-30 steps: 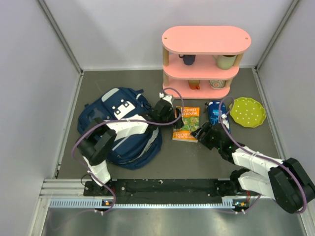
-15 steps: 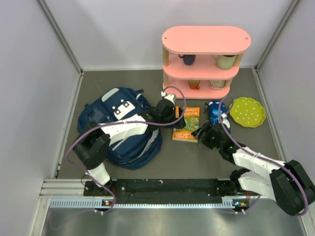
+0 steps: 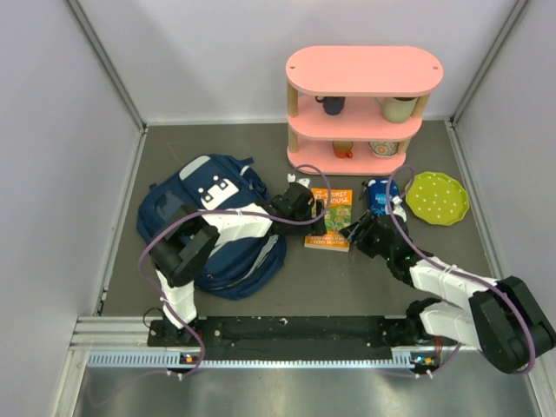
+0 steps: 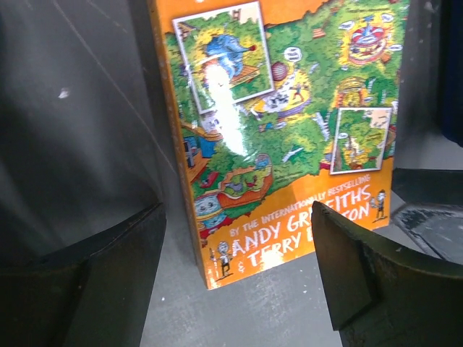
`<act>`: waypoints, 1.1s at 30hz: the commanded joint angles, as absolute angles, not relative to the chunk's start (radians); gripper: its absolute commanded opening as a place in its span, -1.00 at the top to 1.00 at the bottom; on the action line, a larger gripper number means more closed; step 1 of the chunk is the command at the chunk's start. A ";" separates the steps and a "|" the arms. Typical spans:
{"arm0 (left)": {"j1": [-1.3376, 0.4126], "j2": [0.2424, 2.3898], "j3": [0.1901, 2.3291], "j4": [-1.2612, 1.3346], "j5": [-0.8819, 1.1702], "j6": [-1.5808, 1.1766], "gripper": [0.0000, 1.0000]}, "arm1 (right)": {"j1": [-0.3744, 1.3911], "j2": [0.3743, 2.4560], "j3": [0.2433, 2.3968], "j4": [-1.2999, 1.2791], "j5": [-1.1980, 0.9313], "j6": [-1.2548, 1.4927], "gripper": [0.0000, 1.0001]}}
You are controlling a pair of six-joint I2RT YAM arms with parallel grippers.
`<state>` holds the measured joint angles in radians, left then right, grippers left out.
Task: Pack the student bag
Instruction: Pick up the book from the center of the board.
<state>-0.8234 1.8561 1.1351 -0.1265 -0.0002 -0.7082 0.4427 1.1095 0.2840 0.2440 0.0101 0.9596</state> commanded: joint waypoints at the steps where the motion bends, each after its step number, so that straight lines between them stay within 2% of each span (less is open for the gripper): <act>1: -0.822 1.855 1.138 -0.020 0.052 -0.719 -0.68 | 0.410 1.149 0.296 0.344 -0.054 0.939 -0.18; 9: -0.818 1.864 1.106 0.077 0.120 -0.732 -0.57 | 0.400 1.215 0.296 0.417 -0.126 0.945 0.03; 17: -0.818 1.864 1.100 0.104 0.149 -0.733 -0.33 | 0.400 1.161 0.281 0.423 -0.133 0.931 0.17; 19: -0.816 1.865 1.098 0.106 0.150 -0.733 -0.29 | 0.399 1.143 0.281 0.413 -0.129 0.930 0.27; 33: -0.818 1.861 1.086 0.100 0.141 -0.736 -0.10 | 0.400 1.144 0.290 0.354 -0.077 0.920 0.31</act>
